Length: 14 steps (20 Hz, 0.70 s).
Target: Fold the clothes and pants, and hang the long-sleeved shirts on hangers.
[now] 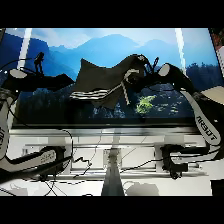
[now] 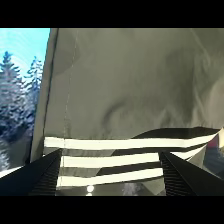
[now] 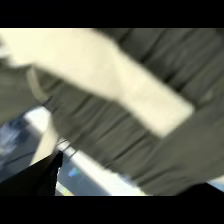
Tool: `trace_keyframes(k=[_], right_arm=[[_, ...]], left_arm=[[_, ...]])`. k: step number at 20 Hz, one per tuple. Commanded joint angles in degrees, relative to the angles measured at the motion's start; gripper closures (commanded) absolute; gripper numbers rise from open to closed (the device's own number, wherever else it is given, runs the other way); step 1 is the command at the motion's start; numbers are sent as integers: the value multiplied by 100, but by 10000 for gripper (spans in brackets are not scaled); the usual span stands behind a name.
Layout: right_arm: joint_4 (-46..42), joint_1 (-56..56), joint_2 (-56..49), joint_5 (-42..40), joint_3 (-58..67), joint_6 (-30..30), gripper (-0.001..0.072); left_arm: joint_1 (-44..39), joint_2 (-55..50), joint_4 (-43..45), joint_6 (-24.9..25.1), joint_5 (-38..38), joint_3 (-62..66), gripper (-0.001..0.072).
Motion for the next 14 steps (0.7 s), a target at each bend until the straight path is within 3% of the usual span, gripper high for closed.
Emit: trace_keyframes(k=[1,2,3,5,8,10,11,13,14], right_arm=[[-380,138,-251,-988,33,-74,87],[-452,197,-328,-962,92,-175,79],[-566,302,-407,-953,144,-350,21],[-988,531,-538,-1161,223,-428,25],[-1458,640,-728,-1445,258,-33,67],[-1917,640,-844,-1423,256,415,196],[-1978,640,-857,-1427,256,479,311],[-1980,640,-852,-1423,306,479,629],[-1978,640,-844,-1416,367,527,690]], left_arm=[[7,-2,-15,0,-50,-2,14],[7,-2,-15,-44,-50,-2,14],[7,-2,-15,-66,-50,-2,13],[7,-2,-15,-68,-50,-2,14],[7,-2,-13,-66,-52,-2,14],[7,-2,-9,-63,-52,-2,14],[7,-2,-9,-63,-57,-2,13],[7,-2,116,-66,-81,-2,14],[9,-2,286,-68,-138,-2,14]])
